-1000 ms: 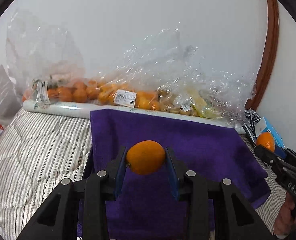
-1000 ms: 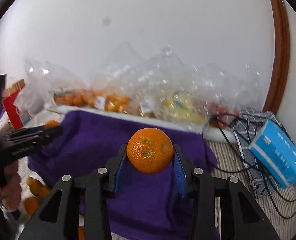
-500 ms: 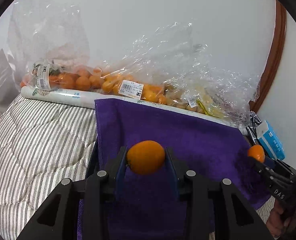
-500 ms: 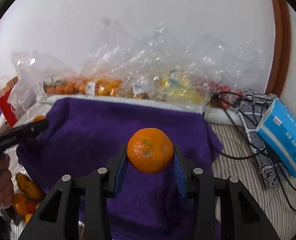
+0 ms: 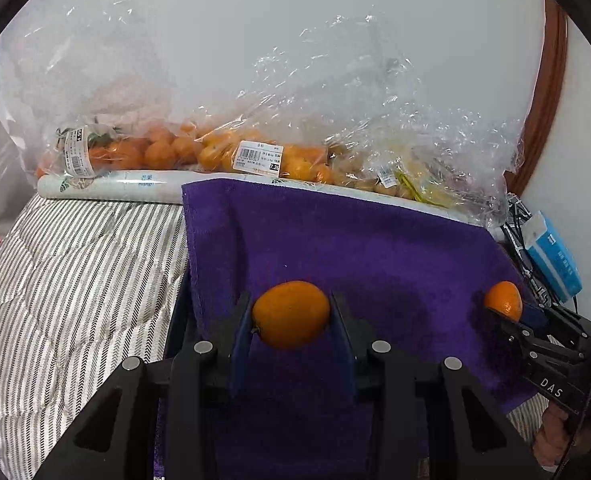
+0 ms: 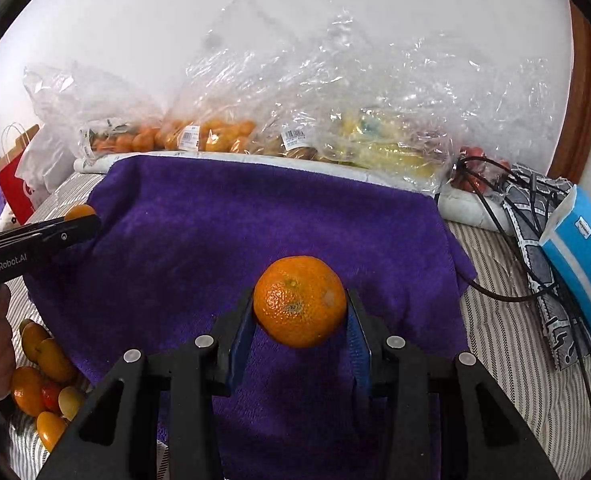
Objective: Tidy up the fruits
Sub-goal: 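Lift both held oranges and carry them over the purple towel, then lower both oranges onto the purple towel and open both tools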
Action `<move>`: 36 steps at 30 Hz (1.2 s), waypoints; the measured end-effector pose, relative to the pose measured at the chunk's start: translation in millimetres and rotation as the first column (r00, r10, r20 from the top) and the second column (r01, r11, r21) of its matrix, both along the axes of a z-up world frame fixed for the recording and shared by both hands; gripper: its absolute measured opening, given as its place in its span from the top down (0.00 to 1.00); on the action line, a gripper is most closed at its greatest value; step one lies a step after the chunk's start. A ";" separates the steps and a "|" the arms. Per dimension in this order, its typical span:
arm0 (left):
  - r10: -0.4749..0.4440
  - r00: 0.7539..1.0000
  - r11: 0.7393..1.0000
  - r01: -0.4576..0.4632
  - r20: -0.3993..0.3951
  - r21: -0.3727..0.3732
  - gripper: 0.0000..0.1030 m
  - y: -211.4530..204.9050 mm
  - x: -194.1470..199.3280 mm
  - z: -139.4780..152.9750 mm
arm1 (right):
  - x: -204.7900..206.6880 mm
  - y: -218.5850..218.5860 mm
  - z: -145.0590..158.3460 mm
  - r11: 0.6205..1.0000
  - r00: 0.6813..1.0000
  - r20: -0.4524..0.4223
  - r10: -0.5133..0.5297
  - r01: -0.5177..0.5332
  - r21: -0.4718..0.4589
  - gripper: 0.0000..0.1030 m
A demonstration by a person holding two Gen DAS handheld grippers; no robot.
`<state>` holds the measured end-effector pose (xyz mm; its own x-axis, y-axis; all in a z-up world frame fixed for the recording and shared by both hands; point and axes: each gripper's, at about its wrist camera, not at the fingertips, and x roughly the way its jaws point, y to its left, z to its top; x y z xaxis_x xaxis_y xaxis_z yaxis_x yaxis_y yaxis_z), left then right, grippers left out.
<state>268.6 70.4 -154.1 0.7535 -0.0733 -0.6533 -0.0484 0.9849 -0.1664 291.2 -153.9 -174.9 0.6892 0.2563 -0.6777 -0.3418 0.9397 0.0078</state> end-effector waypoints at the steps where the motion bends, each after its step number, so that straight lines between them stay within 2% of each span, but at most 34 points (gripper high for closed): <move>1: 0.000 1.000 1.000 0.000 0.000 0.003 0.66 0.0 0.0 0.1 | 0.7 0.0 -0.5 1.000 1.000 -0.004 -0.001 0.001 -0.001 0.59; 17: -0.025 0.999 0.999 0.026 -0.024 0.025 0.66 -4.4 3.0 -4.3 | 5.7 7.5 -7.9 0.999 0.999 -0.044 0.022 -0.024 -0.030 0.58; 22: -0.034 0.999 0.998 0.036 -0.035 0.055 0.66 -8.4 3.9 -5.1 | 4.6 8.8 -8.4 0.999 0.999 -0.044 0.025 -0.027 -0.035 0.58; 26: -0.041 0.999 0.997 0.043 -0.034 0.060 0.66 -9.8 3.6 -5.3 | 3.0 8.4 -5.0 0.999 0.999 -0.025 0.027 -0.028 -0.039 0.56; 30: -0.041 0.999 0.998 0.042 -0.025 0.056 0.65 -9.5 2.0 -3.4 | -0.1 7.5 -0.6 0.999 0.999 -0.011 0.032 -0.032 -0.025 0.46; 31: -0.041 0.999 0.998 0.042 -0.019 0.056 0.65 -9.5 1.1 -2.3 | -1.3 7.5 0.7 0.999 0.999 -0.008 0.033 -0.033 -0.022 0.45; 34: -0.047 0.999 0.998 0.047 0.001 0.047 0.50 -9.8 -1.3 1.5 | -5.6 8.4 6.4 1.000 1.000 0.015 0.022 -0.022 -0.016 0.40; 36: -0.042 0.999 0.998 0.041 0.023 0.052 0.47 -10.4 -4.0 5.0 | -9.6 10.2 10.0 0.999 0.999 0.045 0.010 -0.008 -0.033 0.40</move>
<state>264.6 60.0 -149.2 0.7659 -0.0714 -0.6390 -0.0042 0.9932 -0.1160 281.5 -143.7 -165.0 0.7169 0.2407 -0.6543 -0.3498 0.9360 -0.0389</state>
